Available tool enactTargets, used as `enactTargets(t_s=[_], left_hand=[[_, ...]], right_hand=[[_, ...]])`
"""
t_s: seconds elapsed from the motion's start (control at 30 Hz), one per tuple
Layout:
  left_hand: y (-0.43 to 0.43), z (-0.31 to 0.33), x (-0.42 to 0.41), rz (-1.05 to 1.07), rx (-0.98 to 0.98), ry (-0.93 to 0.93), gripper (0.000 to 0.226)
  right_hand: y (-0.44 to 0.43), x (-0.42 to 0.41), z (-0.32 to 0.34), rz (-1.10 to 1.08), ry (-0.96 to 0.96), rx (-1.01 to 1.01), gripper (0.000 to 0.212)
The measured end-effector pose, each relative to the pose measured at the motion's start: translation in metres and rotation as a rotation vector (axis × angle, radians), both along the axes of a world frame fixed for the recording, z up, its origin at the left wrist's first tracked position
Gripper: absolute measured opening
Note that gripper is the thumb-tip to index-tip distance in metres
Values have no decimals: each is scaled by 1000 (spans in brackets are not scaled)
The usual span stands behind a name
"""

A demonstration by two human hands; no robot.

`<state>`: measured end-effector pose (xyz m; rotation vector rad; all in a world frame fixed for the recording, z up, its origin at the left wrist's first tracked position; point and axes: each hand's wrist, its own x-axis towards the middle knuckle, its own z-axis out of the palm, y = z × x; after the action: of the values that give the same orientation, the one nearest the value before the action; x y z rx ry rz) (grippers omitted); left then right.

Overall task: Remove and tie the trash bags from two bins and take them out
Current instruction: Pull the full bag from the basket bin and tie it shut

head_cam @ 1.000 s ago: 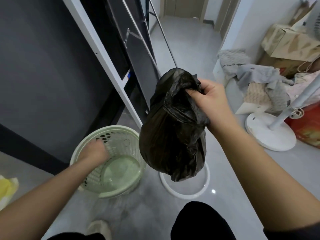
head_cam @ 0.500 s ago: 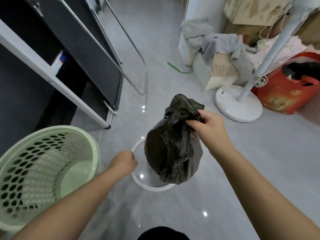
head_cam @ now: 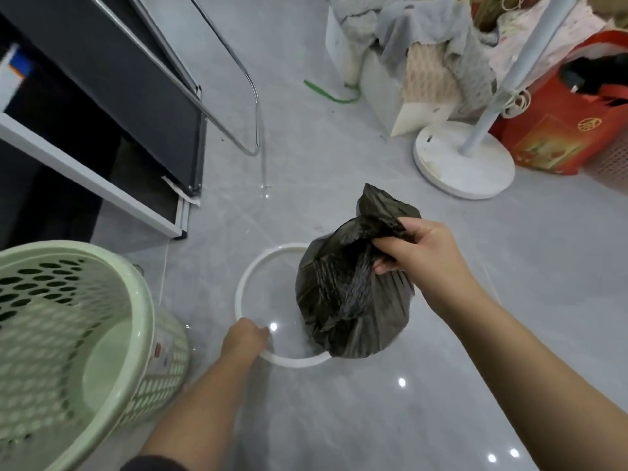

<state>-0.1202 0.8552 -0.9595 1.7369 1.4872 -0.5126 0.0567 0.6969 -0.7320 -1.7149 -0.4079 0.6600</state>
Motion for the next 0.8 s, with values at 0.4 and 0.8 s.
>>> enactTargets(t_s=[0.4, 0.8], left_hand=[[12, -18, -2, 242, 46, -65, 44], [48, 167, 55, -569, 890, -222, 16]], right_hand=[[4, -14, -3, 13, -13, -40, 11], [0, -15, 36, -118, -206, -49, 12]])
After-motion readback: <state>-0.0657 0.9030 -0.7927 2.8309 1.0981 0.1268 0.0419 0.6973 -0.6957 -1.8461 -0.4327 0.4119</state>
